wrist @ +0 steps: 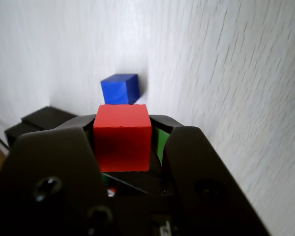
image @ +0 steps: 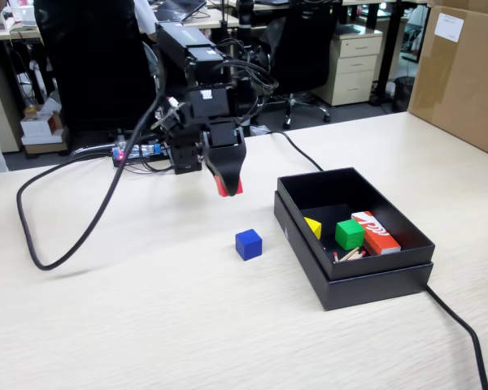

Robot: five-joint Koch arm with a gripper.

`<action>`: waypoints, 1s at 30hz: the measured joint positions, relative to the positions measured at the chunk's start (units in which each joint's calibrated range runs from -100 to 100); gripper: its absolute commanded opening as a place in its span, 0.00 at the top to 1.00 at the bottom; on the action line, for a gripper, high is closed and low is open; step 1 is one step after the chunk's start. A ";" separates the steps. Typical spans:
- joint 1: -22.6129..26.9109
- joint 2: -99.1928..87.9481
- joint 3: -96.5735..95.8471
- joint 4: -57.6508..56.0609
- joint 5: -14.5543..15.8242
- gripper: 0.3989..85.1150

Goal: Put the red cube on top of the blue cube

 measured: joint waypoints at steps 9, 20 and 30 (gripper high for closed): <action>1.03 15.40 10.86 0.00 0.00 0.97; 0.29 28.48 12.78 3.25 -0.05 0.96; 0.20 29.64 12.78 4.41 -0.05 0.96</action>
